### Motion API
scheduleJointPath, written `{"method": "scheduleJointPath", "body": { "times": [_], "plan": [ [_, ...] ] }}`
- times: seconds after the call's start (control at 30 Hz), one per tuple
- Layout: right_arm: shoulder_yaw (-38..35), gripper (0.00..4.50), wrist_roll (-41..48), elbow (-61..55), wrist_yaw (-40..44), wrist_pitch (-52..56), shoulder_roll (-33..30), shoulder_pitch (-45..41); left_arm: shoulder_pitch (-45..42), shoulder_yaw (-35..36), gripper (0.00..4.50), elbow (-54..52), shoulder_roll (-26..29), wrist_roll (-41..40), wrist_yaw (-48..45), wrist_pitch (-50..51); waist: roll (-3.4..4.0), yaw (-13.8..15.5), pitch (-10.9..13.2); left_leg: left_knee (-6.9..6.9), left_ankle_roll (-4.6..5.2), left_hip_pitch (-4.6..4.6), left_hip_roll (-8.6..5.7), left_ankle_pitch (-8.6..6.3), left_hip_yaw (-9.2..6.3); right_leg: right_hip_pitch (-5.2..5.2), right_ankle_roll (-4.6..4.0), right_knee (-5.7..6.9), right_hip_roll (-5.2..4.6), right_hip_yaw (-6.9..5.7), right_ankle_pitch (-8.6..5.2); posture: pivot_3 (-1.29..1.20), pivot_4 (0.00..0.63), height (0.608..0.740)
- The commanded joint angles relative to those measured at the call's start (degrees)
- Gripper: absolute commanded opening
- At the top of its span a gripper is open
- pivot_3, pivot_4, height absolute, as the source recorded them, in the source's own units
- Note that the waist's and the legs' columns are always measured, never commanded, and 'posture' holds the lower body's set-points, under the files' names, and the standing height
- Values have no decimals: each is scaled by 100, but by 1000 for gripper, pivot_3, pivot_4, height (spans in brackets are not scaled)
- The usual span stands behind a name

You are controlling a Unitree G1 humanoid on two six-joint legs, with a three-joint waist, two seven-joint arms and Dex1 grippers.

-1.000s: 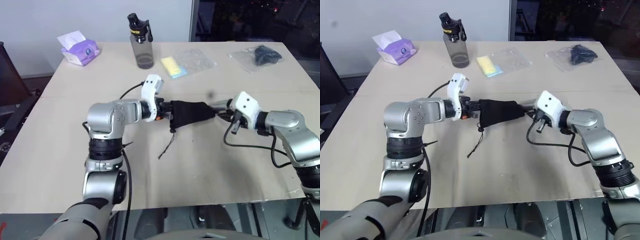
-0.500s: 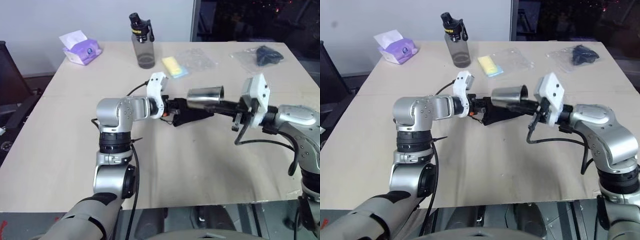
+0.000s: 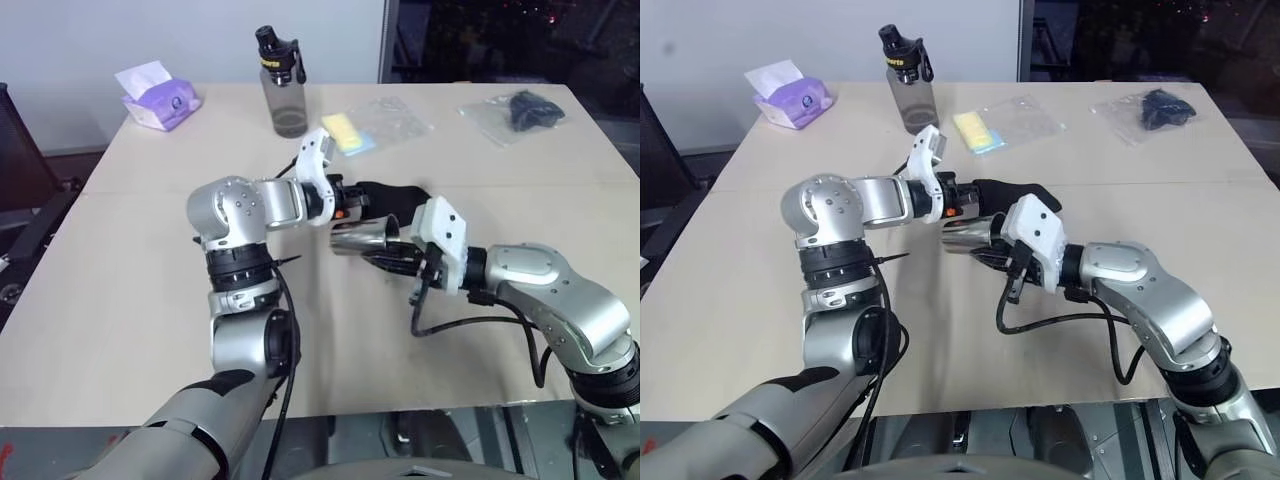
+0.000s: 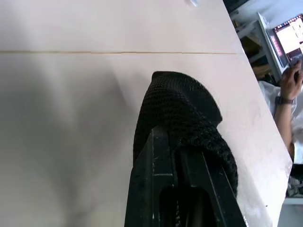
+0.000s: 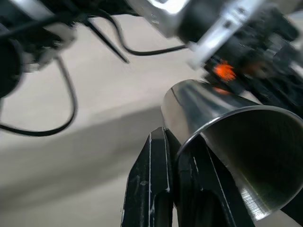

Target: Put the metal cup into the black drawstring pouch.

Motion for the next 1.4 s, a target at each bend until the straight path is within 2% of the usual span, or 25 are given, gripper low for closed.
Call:
{"method": "scheduleJointPath", "body": {
  "times": [0.03, 0.23, 0.53, 0.87, 1.03, 1.27, 1.4],
  "plan": [
    [-302, 57, -156, 72, -312, -14, 48, -134, -108, 109, 0, -275, -41, -217, -33, 136, 0, 6, 0, 0, 0, 0, -1, 0, 0, 0, 0, 0, -1, 0, 0, 0, 150, 740],
    [-575, 57, -339, 482, -705, -5, 148, -318, -124, 243, 0, -332, -104, -281, 19, 233, 0, -1, 0, 0, 0, 0, -2, 0, 0, 0, 0, -1, -1, 1, 0, 0, 150, 740],
    [-852, 57, -280, 682, -1250, -32, 889, -381, -23, 228, 0, -470, -97, -702, -123, 259, 0, -3, 0, -4, 0, 0, -1, 0, -2, -1, 0, -1, -1, 0, 0, 0, 150, 740],
    [-1273, 57, 179, 633, -1309, 103, 1249, -464, 82, 63, 0, -426, 132, -954, -278, 257, 1, -9, 0, -4, 0, 1, -4, 0, -4, -1, 0, -1, -1, 0, 0, 0, 150, 740],
    [-959, 57, 259, 359, -951, 217, 916, -270, 131, -53, 0, -368, 216, -979, -365, 119, 2, -2, 1, -6, 0, 0, -3, 0, -3, -1, -1, -1, -2, 0, 0, 0, 150, 740],
    [-265, 57, -601, 483, -692, -344, 125, -75, 224, -174, 0, -393, 345, -1180, -719, -132, 2, -16, 1, -6, 0, 0, -5, 0, -1, -1, 0, -5, -2, 1, 0, 0, 150, 740],
    [-572, 57, -526, 627, -785, -476, 304, -125, 326, -225, 0, -403, 526, -1352, -958, -241, 2, -18, 1, -5, 0, 0, -5, 0, -1, -1, 0, -5, -2, 2, 0, 0, 150, 740]
  ]
}}
